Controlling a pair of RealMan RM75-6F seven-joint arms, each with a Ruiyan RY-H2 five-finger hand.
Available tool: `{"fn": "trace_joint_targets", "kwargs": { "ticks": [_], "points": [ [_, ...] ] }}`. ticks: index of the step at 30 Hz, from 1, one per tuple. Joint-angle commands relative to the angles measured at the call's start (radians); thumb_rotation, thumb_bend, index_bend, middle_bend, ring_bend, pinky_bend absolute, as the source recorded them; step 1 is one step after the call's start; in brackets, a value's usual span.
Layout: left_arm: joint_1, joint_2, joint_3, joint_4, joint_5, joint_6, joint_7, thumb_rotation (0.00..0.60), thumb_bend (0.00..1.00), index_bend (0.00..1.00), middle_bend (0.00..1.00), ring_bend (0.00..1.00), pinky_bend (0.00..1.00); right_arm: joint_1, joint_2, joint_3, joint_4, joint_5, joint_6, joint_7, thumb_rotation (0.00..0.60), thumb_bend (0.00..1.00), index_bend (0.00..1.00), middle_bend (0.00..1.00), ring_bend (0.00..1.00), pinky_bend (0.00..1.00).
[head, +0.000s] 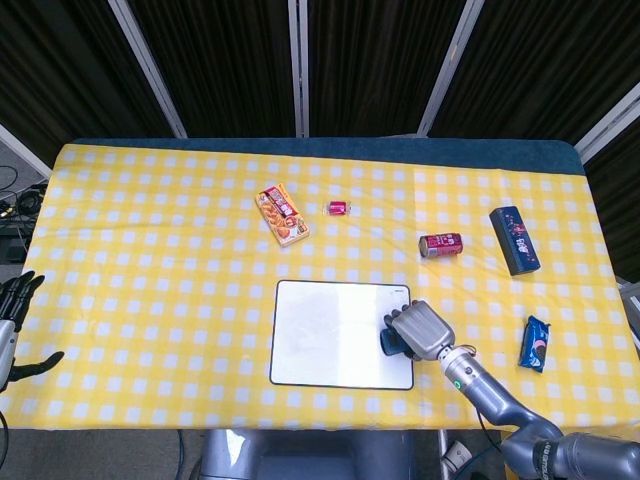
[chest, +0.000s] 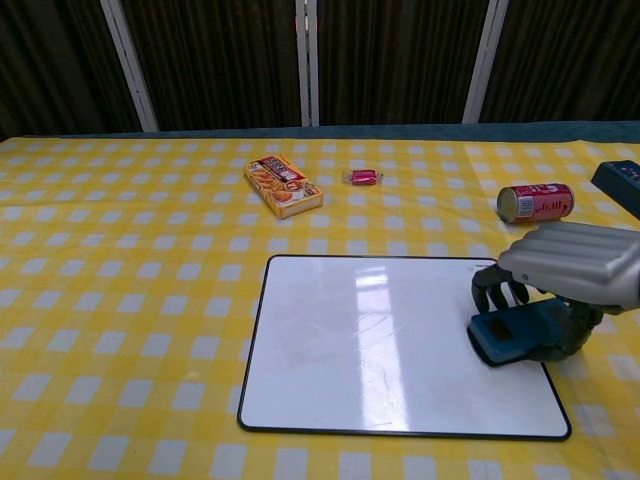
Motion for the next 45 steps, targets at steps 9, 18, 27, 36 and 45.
{"fn": "trace_joint_targets", "kwargs": {
  "ticks": [9, 18, 27, 36, 45],
  "points": [
    [-0.001, -0.001, 0.001, -0.002, 0.001, 0.0, 0.004, 0.6, 0.0, 0.0, 0.0, 0.0, 0.0, -0.014, 0.025, -0.024, -0.029, -0.052, 0.02, 0.012, 0.6, 0.37, 0.55, 0.58, 0.48, 0.49],
    [-0.002, 0.0, -0.001, 0.0, -0.002, -0.002, 0.003, 0.6, 0.0, 0.0, 0.0, 0.0, 0.0, 0.009, -0.045, 0.052, 0.118, 0.013, 0.024, 0.002, 0.6, 0.37, 0.55, 0.58, 0.48, 0.49],
    [-0.003, 0.0, -0.002, 0.003, -0.007, -0.004, 0.001, 0.6, 0.0, 0.0, 0.0, 0.0, 0.0, 0.014, -0.07, 0.084, 0.205, 0.051, 0.02, 0.034, 0.6, 0.37, 0.55, 0.58, 0.48, 0.49],
    [-0.003, -0.001, 0.001, -0.002, -0.001, -0.004, 0.007, 0.6, 0.0, 0.0, 0.0, 0.0, 0.0, 0.0, -0.025, 0.035, 0.121, 0.004, 0.019, 0.045, 0.6, 0.37, 0.55, 0.58, 0.48, 0.49],
    [-0.002, -0.001, 0.001, -0.005, -0.002, -0.002, 0.01, 0.6, 0.0, 0.0, 0.0, 0.0, 0.0, -0.019, 0.073, -0.061, -0.026, -0.102, 0.022, 0.031, 0.6, 0.37, 0.55, 0.58, 0.48, 0.5]
  ]
}}
